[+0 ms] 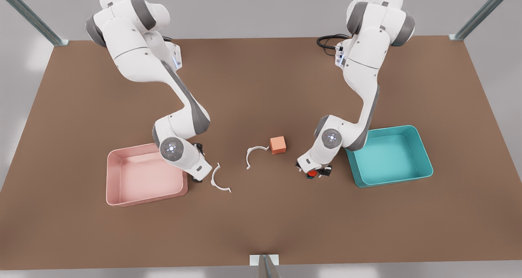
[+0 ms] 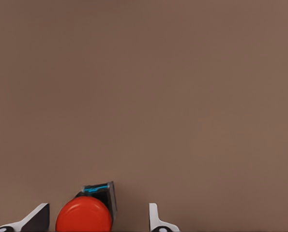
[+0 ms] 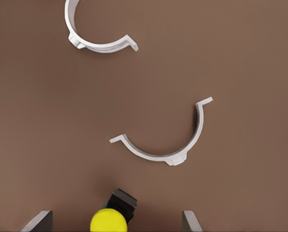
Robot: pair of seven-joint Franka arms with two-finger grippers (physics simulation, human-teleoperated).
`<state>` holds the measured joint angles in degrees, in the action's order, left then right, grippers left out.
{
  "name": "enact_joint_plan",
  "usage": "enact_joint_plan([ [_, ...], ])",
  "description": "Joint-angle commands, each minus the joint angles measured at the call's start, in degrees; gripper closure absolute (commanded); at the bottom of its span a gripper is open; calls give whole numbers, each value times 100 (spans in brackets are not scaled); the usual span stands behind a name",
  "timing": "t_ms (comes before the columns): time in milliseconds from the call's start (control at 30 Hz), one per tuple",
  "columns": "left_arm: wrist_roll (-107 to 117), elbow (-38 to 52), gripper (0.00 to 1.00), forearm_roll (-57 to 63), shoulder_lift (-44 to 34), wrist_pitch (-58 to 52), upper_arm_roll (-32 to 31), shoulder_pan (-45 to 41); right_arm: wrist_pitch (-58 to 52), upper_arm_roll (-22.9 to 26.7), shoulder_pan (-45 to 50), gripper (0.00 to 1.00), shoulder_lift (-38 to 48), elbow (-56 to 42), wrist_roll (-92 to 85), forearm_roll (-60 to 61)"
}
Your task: Place the red button in the blue storage box with the left arm, and place the yellow button in the pink storage box with the right arm
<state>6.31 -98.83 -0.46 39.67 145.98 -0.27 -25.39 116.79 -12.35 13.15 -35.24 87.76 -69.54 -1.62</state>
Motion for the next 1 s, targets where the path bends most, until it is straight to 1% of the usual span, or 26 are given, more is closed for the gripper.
enact_joint_plan([
  [0,353,12,0,11,58,176,0,-1,160,5,73,0,-53,22,-3268,-40],
  [67,353,-32,0,11,102,176,0,-1,64,22,126,0,-71,31,-3093,-49],
  [100,362,-23,0,2,137,176,0,-1,-182,23,152,0,-79,66,-2566,-487],
  [167,353,12,0,20,260,185,0,-1,-297,5,214,0,-106,66,-2205,-550],
  [200,353,12,2,20,269,185,0,-1,-350,5,249,0,-115,66,-2012,-673],
  [267,353,12,23,2,269,176,0,-10,-341,5,328,0,-185,92,-1502,-971],
  [333,379,12,33,-15,260,176,0,-1,-315,5,311,0,-220,207,-1396,-1042],
  [400,432,12,40,-24,251,176,0,-1,-271,14,258,0,-220,312,-1387,-1200],
  [467,458,4,45,-24,207,150,0,-1,-8,22,135,0,-203,453,-1317,-1200],
  [500,458,-23,46,-24,137,115,0,8,28,22,126,0,-203,479,-1264,-1200],
  [633,450,-67,49,-24,-574,-974,0,25,336,57,73,0,-229,593,-1264,-1288],
  [667,397,-198,49,-24,-969,-1378,9,78,415,49,73,0,-229,593,-1264,-1288],
  [700,371,-427,49,-15,-1321,-1467,9,192,441,49,73,0,-247,593,-1264,-1288],
  [767,-147,-945,49,-15,-2042,-1625,9,596,529,49,65,0,-308,602,-1264,-1411],
  [867,-1413,-946,49,-24,-2710,-2768,9,1414,643,57,47,0,-449,620,-1264,-1411],
  [900,-1843,-946,49,-33,-2842,-2988,9,1695,731,57,-6,0,-457,690,-1264,-1411],
  [967,-2529,-937,49,-33,-2790,-2988,9,2213,907,57,-50,0,-475,805,-1273,-1411],
])
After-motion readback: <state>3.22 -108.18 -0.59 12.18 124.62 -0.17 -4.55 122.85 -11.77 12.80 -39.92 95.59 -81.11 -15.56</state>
